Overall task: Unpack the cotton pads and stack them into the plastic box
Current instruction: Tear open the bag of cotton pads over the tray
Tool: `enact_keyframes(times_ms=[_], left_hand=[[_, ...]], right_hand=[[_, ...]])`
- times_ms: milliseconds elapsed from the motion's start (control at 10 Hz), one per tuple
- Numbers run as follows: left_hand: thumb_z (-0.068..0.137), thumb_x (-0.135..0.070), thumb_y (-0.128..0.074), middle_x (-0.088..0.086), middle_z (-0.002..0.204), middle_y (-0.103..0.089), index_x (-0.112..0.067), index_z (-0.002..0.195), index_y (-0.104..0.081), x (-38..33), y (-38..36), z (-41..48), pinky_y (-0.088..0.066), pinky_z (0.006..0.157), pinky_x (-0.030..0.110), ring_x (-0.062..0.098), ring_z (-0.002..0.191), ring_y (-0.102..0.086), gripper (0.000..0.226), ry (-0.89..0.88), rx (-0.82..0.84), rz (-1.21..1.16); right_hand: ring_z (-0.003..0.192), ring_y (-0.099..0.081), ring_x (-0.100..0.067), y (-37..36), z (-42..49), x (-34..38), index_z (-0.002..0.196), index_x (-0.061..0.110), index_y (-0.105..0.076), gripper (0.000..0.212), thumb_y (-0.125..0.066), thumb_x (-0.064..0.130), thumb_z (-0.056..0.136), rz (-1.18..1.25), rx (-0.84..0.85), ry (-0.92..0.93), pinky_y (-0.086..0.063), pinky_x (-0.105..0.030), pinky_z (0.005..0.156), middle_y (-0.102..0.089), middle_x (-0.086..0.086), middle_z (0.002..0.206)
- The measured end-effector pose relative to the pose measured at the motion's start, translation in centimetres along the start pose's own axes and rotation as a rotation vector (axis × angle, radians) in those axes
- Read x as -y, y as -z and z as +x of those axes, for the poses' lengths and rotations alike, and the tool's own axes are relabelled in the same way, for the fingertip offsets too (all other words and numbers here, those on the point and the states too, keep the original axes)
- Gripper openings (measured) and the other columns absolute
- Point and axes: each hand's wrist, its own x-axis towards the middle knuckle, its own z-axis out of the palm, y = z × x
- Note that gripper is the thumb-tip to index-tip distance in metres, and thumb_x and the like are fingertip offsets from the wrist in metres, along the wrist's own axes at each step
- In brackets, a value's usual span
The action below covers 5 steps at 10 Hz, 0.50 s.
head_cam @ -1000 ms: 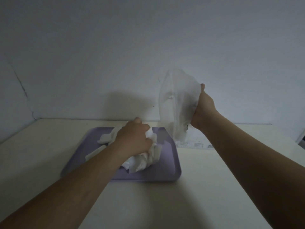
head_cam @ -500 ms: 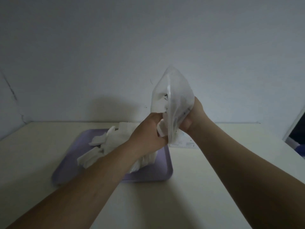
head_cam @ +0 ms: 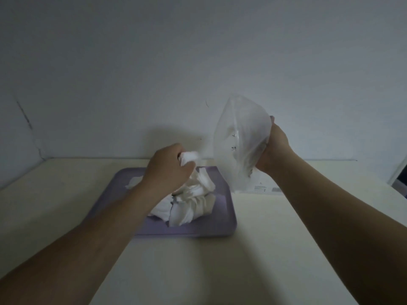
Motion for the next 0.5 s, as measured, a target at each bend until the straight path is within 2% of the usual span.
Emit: enact_keyframes(times_ms=[100,200,300,400,500], left_hand=[[0.08,-0.04,-0.082,-0.001,0.114,-0.059,-0.021,0.118,-0.063,0.4,-0.5,-0.3,-0.048,0.079,0.032,0.023,0.097,-0.064,0.046,0.041,0.207,0.03],[0.082,-0.05,-0.079,-0.002,0.14,-0.048,-0.025,0.147,-0.048,-0.6,-0.9,-0.1,-0.052,0.097,0.037,0.024,0.105,-0.065,0.076,0.023,0.046,-0.035],[0.08,-0.049,-0.083,-0.006,0.131,-0.061,-0.028,0.149,-0.047,-2.4,-0.1,0.5,-0.058,0.076,0.034,0.019,0.099,-0.069,0.081,0.128,0.119,-0.381],[0.086,-0.034,-0.084,0.002,0.089,-0.077,-0.019,0.115,-0.071,-2.9,0.1,0.0,-0.043,0.047,0.024,0.014,0.065,-0.068,0.036,0.241,0.354,-0.576],[0.093,-0.027,-0.075,0.004,0.069,-0.073,-0.013,0.083,-0.075,-2.1,-0.4,-0.6,-0.048,0.055,0.025,0.011,0.053,-0.06,0.017,0.231,0.271,-0.502]], right_hand=[[0.103,-0.068,-0.026,-0.9,-1.3,0.2,0.154,0.011,-0.048,0.06,-0.039,0.051,0.11,0.172,0.098,-0.072,-0.055,-0.044,0.09,-0.07,-0.007,0.12],[0.097,-0.076,-0.031,-1.0,-2.0,0.4,0.138,0.011,-0.059,0.052,-0.038,0.05,0.111,0.145,0.162,-0.084,-0.061,-0.042,0.086,-0.078,-0.01,0.113],[0.052,-0.07,-0.023,-1.0,-2.0,0.8,0.088,0.007,-0.067,0.044,-0.034,0.022,0.113,0.146,0.254,-0.074,-0.059,-0.031,0.05,-0.07,-0.009,0.065],[0.057,-0.066,-0.025,-1.5,-3.1,1.1,0.082,0.006,-0.068,0.041,-0.038,0.015,0.108,0.165,0.332,-0.069,-0.059,-0.032,0.053,-0.065,-0.011,0.073],[0.074,-0.069,-0.024,-1.8,-2.3,0.5,0.107,0.012,-0.067,0.031,-0.039,0.024,0.111,0.063,0.187,-0.065,-0.059,-0.029,0.062,-0.071,-0.008,0.091]])
